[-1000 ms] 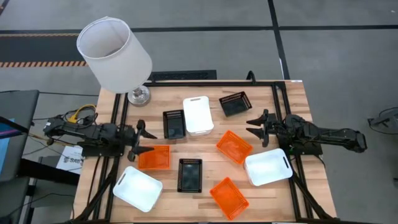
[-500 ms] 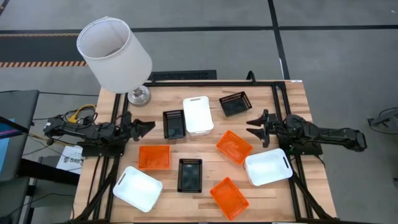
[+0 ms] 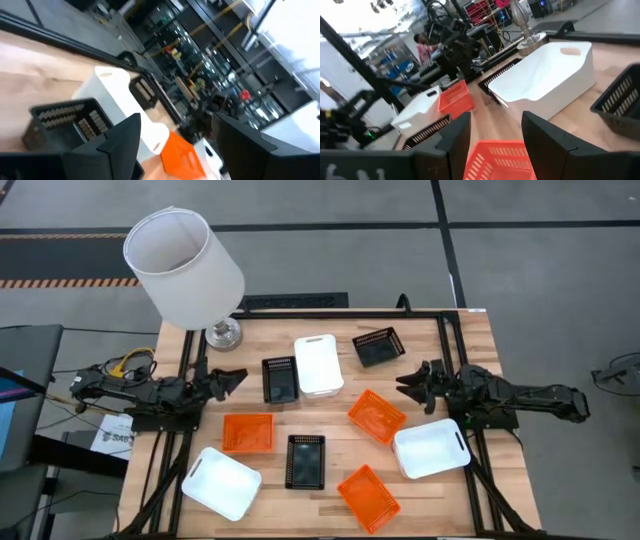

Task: Stack baskets by color
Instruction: Adjust the top right orange bin

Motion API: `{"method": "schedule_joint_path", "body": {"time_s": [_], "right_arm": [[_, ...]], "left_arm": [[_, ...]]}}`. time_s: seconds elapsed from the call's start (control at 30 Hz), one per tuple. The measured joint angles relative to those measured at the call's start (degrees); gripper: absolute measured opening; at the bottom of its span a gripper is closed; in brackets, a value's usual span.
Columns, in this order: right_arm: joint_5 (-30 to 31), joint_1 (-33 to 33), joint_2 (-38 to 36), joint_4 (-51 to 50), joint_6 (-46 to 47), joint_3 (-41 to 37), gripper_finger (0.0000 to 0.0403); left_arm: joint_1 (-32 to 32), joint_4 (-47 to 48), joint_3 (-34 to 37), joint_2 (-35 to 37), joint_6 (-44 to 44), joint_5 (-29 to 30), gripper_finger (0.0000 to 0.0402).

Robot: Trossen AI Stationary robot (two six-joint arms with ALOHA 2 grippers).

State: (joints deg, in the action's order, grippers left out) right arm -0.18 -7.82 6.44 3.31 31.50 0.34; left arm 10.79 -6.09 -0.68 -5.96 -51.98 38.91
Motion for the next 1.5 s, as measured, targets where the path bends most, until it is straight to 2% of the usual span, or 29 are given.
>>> {"method": "schedule_joint_path", "body": {"time_s": [0.17, 0.27, 0.4, 0.53, 0.63, 0.7, 0.93, 1.07, 1.2, 1.37, 1.5], "right_arm": [[3.60, -1.12, 0.02, 1.92, 4.31, 0.00, 0.0201], [6.08, -2.18, 0.02, 6.39, 9.80, 0.00, 0.0201], [6.82, -4.02, 0.01, 13.27, 13.30, 1.06, 0.0201], [6.92, -4.88, 1.73, 13.98, 8.06, 7.53, 0.0201], [7.33, -5.11, 7.47, 10.33, 1.96, 13.97, 0.0201], [7.90, -5.09, 12.61, 5.27, -1.38, 19.67, 0.0201], [9.72, -5.13, 35.45, -26.34, -3.49, 40.23, 0.0201], [9.58, -5.09, 48.57, -42.90, -1.69, 48.52, 0.0201], [6.50, -4.60, 59.46, -51.54, -1.05, 52.50, 0.0201], [1.57, -2.30, 68.13, -52.61, -0.87, 53.48, 0.0201], [1.41, -0.53, 72.89, -52.55, -0.04, 53.48, 0.0201]], "left_arm": [[-0.02, -2.69, 0.00, 0.00, -7.66, 2.42, 0.0233], [-0.02, -9.13, -0.01, -0.02, -8.51, 1.16, 0.0233], [0.02, -20.61, -1.17, -0.12, -1.79, -2.19, 0.0233], [0.02, -21.39, -8.33, -0.84, 7.01, -3.80, 0.0233], [0.02, -14.78, -15.93, -3.74, 11.71, -3.90, 0.0233], [0.02, -6.77, -22.34, -6.46, 11.72, -2.27, 0.0233], [-0.02, 32.44, -43.98, -19.61, 0.46, 0.34, 0.0233], [-0.02, 46.43, -51.73, -26.29, -5.89, 0.40, 0.0233], [-0.02, 53.04, -55.34, -30.49, -10.01, -1.10, 0.0233], [0.00, 53.27, -55.79, -32.47, -11.19, -3.39, 0.0233], [0.00, 53.18, -55.79, -33.05, -11.75, -4.42, 0.0233]]}}
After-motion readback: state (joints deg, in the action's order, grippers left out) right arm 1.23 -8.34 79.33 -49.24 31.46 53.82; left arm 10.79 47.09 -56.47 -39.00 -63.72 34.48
